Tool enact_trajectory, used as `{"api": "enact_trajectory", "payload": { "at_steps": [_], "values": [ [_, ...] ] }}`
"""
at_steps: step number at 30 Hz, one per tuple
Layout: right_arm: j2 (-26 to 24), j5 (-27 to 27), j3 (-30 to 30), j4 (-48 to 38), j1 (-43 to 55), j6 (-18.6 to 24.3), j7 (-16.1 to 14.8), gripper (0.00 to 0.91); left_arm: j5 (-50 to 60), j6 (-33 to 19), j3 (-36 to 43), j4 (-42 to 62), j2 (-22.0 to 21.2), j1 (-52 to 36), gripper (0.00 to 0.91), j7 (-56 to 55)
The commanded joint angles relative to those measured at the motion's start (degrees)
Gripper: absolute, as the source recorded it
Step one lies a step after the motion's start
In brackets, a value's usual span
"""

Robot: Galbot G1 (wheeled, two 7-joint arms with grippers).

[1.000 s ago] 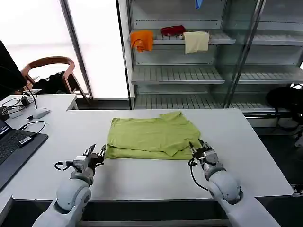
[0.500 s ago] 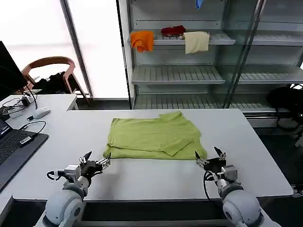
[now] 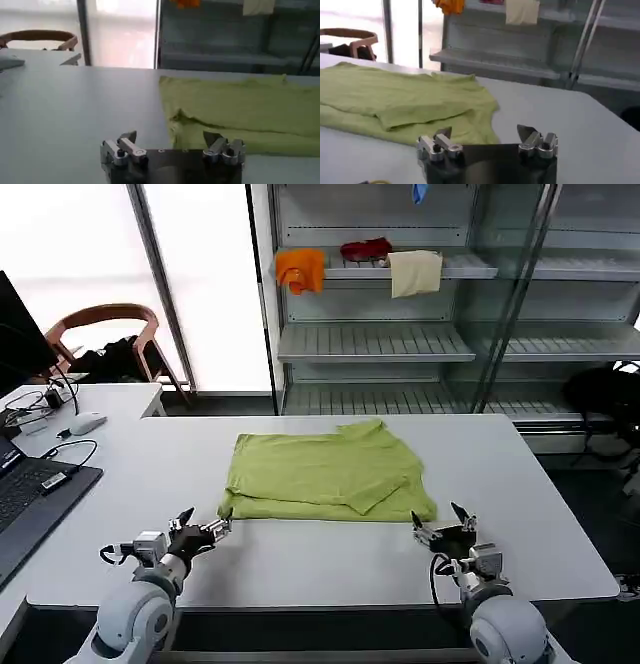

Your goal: Fold and organize the clothes.

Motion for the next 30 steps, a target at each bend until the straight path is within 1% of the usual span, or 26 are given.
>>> {"api": "enact_trajectory", "payload": {
  "at_steps": [1, 3, 4, 5, 6, 7, 9, 10, 11, 12, 13, 14, 15, 16, 17, 18, 19, 20, 21, 23, 24, 30],
  "values": [
    [1.0, -0.7, -1.2, -2.0, 0.7, 0.7, -0.4, 0.806, -0.8, -0.3, 1.6, 2.1, -0.7, -1.5, 0.816, 0.5],
    [1.4, -0.8, -1.4, -2.3, 1.2, 0.5, -0.3, 0.766, -0.7, -0.3, 2.1, 2.0, -0.9, -1.8, 0.786, 0.5],
    [1.4, -0.9, -1.4, -2.4, 1.3, 0.4, -0.3, 0.736, -0.7, -0.3, 2.2, 2.0, -0.9, -1.8, 0.725, 0.5],
    [1.5, -1.0, -1.6, -2.8, 1.6, 0.4, -0.4, 0.736, -0.6, -0.3, 2.6, 2.1, -1.0, -2.0, 0.675, 0.5],
    [1.6, -1.0, -1.7, -3.0, 1.7, 0.4, -0.5, 0.715, -0.5, -0.3, 2.8, 2.2, -1.2, -2.2, 0.645, 0.6],
    [1.6, -1.1, -1.8, -3.3, 1.8, 0.4, -0.5, 0.715, -0.5, -0.4, 3.0, 2.3, -1.2, -2.3, 0.615, 0.7],
    [1.9, -1.2, -2.1, -3.7, 2.1, 0.4, -0.4, 0.695, -0.3, -0.4, 3.2, 2.9, -1.4, -2.7, 0.584, 0.8],
    [1.9, -1.2, -2.1, -3.8, 2.2, 0.4, -0.4, 0.665, -0.3, -0.4, 3.3, 3.0, -1.5, -2.8, 0.534, 0.9],
    [2.0, -1.2, -2.2, -4.0, 2.3, 0.4, -0.4, 0.615, -0.3, -0.4, 3.3, 3.5, -1.5, -2.9, 0.494, 1.1],
    [2.1, -1.2, -2.3, -4.1, 2.5, 0.4, -0.4, 0.595, -0.3, -0.5, 3.3, 3.7, -1.5, -2.9, 0.464, 1.2],
    [2.1, -1.3, -2.3, -4.2, 2.5, 0.4, -0.5, 0.514, -0.2, -0.6, 3.4, 3.9, -1.5, -2.9, 0.413, 1.4],
    [2.1, -1.3, -2.4, -4.3, 2.7, 0.4, -0.5, 0.484, -0.1, -0.7, 3.4, 4.3, -1.5, -2.9, 0.403, 1.7],
    [2.2, -1.3, -2.5, -4.4, 2.9, 0.3, -0.5, 0.423, -0.1, -0.7, 3.4, 4.5, -1.5, -2.9, 0.302, 1.8],
    [2.2, -1.3, -2.5, -4.7, 2.9, 0.3, -0.6, 0.393, -0.1, -0.8, 3.4, 4.6, -1.5, -2.9, 0.222, 1.9],
    [2.4, -1.2, -2.6, -5.1, 3.1, 0.3, -0.7, 0.322, 0.0, -0.8, 3.4, 4.8, -1.6, -2.9, 0.141, 2.0],
    [2.4, -1.2, -2.7, -5.4, 3.2, 0.4, -0.6, 0.292, 0.1, -0.9, 3.5, 4.9, -1.6, -2.9, 0.03, 2.0],
    [2.6, -1.3, -2.8, -5.5, 3.2, 0.4, -0.5, 0.191, 0.3, -0.9, 3.5, 4.9, -1.7, -2.9, 0.01, 2.1],
    [2.6, -1.3, -2.9, -5.6, 3.3, 0.5, -0.5, 0.161, 0.4, -1.1, 3.6, 4.9, -1.6, -2.9, 0.01, 2.1],
    [2.6, -1.3, -2.9, -5.5, 3.3, 0.5, -0.5, 0.091, 0.4, -1.1, 3.6, 4.8, -1.6, -2.8, 0.01, 2.1],
    [2.5, -1.2, -3.0, -5.3, 3.3, 0.5, -0.6, 0.02, 0.5, -1.2, 3.6, 4.7, -1.4, -2.7, 0.02, 2.4],
    [2.5, -1.2, -3.0, -5.3, 3.4, 0.5, -0.6, 0.0, 0.5, -1.3, 3.7, 4.6, -1.3, -2.7, 0.02, 2.8],
    [2.1, -0.8, -2.9, -5.3, 3.3, 0.5, -0.7, 0.0, 0.6, -1.4, 4.0, 4.1, -0.7, -2.9, 0.0, 3.0]
  ]
}}
